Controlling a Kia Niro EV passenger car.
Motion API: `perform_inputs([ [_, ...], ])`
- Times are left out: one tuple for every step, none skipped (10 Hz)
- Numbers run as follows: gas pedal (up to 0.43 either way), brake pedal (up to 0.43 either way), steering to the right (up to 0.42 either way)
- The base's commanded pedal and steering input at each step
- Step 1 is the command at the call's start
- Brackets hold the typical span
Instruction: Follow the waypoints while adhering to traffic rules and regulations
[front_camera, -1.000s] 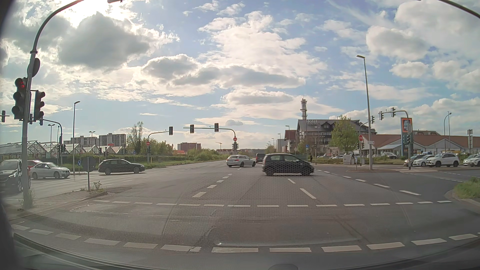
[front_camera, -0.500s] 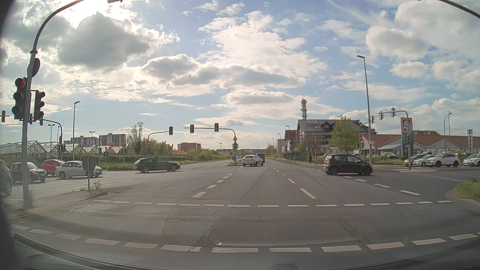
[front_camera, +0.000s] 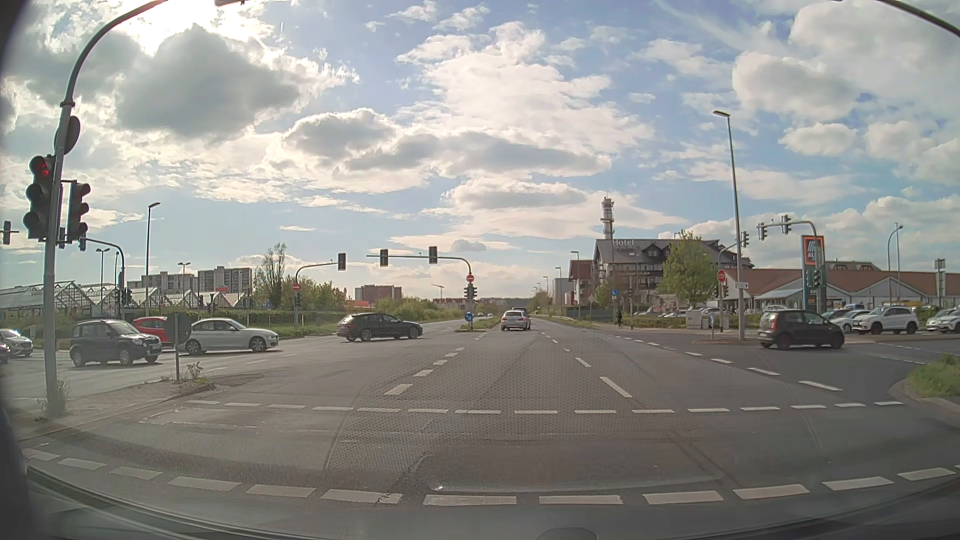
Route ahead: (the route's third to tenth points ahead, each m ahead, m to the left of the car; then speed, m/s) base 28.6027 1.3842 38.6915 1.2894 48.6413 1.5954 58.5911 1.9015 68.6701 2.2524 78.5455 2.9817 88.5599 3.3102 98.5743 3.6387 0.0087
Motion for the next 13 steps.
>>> perform_inputs([
  [0.000, 0.238, 0.001],
  [0.000, 0.238, 0.001],
  [0.000, 0.238, 0.001],
  [0.000, 0.232, 0.001],
  [0.000, 0.238, 0.001],
  [0.000, 0.238, 0.001],
  [0.000, 0.232, 0.001],
  [0.000, 0.244, 0.001],
  [0.000, 0.250, 0.001],
  [0.000, 0.256, 0.001],
  [0.000, 0.256, 0.001],
  [0.000, 0.256, 0.001],
  [0.000, 0.256, 0.001],
])
